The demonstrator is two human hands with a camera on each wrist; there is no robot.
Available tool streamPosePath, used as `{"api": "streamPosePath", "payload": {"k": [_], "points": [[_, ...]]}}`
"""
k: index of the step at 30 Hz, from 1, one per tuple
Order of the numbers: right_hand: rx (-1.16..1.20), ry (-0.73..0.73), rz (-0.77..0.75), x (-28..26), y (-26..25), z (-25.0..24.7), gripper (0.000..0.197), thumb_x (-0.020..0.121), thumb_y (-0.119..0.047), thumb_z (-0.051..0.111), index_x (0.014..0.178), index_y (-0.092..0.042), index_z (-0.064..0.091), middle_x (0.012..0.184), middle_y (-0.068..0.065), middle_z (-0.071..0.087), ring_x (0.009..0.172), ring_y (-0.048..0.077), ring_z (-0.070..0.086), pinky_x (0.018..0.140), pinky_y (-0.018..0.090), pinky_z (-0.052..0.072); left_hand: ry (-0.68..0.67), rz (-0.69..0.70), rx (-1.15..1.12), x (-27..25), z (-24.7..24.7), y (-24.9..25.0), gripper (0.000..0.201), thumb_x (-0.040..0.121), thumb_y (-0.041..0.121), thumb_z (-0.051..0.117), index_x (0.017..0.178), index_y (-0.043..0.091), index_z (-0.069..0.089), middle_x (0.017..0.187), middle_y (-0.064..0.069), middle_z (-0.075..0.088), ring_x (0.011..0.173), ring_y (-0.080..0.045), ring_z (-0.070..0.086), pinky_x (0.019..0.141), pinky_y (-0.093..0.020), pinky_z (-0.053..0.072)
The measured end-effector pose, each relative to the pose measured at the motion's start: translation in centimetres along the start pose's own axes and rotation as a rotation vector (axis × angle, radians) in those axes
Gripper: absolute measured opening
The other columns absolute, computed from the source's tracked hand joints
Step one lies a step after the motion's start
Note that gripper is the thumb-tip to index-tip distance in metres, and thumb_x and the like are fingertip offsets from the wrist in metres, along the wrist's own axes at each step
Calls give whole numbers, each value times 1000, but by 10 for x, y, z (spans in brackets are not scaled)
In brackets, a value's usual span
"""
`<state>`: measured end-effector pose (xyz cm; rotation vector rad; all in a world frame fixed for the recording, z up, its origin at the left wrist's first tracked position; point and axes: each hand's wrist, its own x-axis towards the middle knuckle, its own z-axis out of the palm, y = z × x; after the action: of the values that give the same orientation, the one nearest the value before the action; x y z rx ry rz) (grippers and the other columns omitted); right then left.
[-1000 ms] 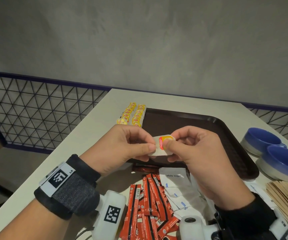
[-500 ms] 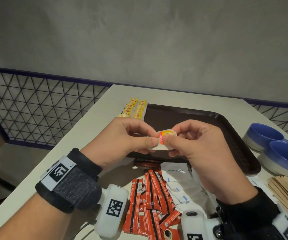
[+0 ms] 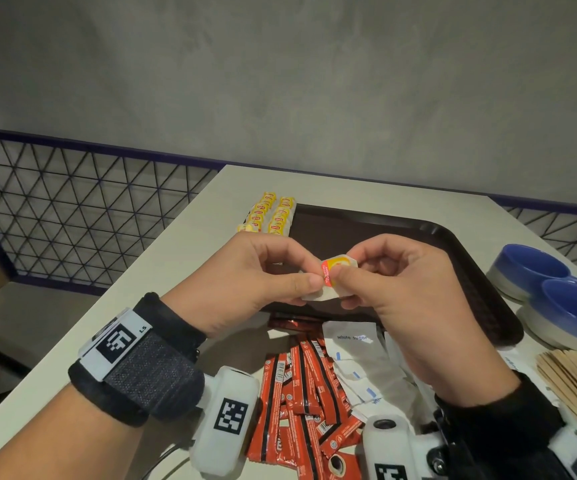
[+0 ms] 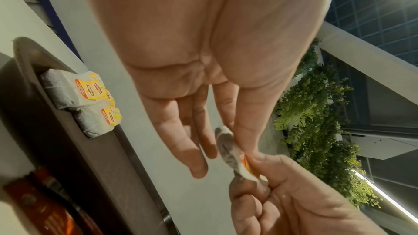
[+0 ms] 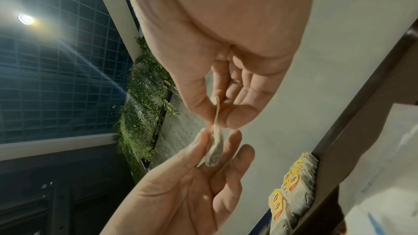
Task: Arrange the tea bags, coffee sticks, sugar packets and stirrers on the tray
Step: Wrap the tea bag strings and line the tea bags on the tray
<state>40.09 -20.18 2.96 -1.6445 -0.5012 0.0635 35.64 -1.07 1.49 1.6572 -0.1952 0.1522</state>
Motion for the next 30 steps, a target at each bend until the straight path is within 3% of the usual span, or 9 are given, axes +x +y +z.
{"api": "streamPosePath", "payload": {"k": [5,12,17,21,23,26,30], "points": [[-17,-2,1,0,0,1,10,79,-4,82,82,-8,73,65,8,69,59,17,67,62,34,63,11,-13,-79,0,3,0,7,75,13,77,83,12,78,97,-21,74,82,-20,71,78,-29,59],[33,-52,6,-1,-2,1,14,79,-2,82,88,-8,73,71,7,71,65,21,70,65,35,64,74,-62,-234,2,5,3,31,72,8,77,101,9,66,80,-10,73,64,-15,68,58,-23,54],[67,-118,98,3,-8,8,22,77,-26,82,94,-14,77,87,11,77,76,22,72,73,37,61,175,-52,-300,4,-2,5,35,67,8,78,100,11,67,85,-11,74,69,-17,71,59,-25,56],[-34,-223,145,21,-21,17,6,88,-11,76,91,-6,76,84,14,75,72,18,67,70,33,57,267,-33,-293,4,-9,9,28,77,0,76,101,11,67,86,-9,75,68,-15,71,56,-23,55],[-120,-257,140,41,-30,21,5,88,-8,75,90,-4,73,80,15,72,70,18,66,69,34,56,363,-11,-294,6,-15,11,25,83,1,75,104,12,67,92,-9,77,73,-16,72,61,-26,58],[-259,-379,165,77,-36,29,5,89,-6,73,92,-6,69,77,9,71,71,19,66,69,34,57,547,7,-313,8,-32,12,23,86,9,76,106,15,67,106,-12,77,89,-22,73,78,-35,59],[-569,-613,247,114,-15,42,23,92,-5,71,109,8,63,99,25,74,77,22,70,72,34,60,753,5,-374,7,-60,12,17,88,7,73,100,17,67,96,-4,76,87,-21,74,81,-36,59]]}}
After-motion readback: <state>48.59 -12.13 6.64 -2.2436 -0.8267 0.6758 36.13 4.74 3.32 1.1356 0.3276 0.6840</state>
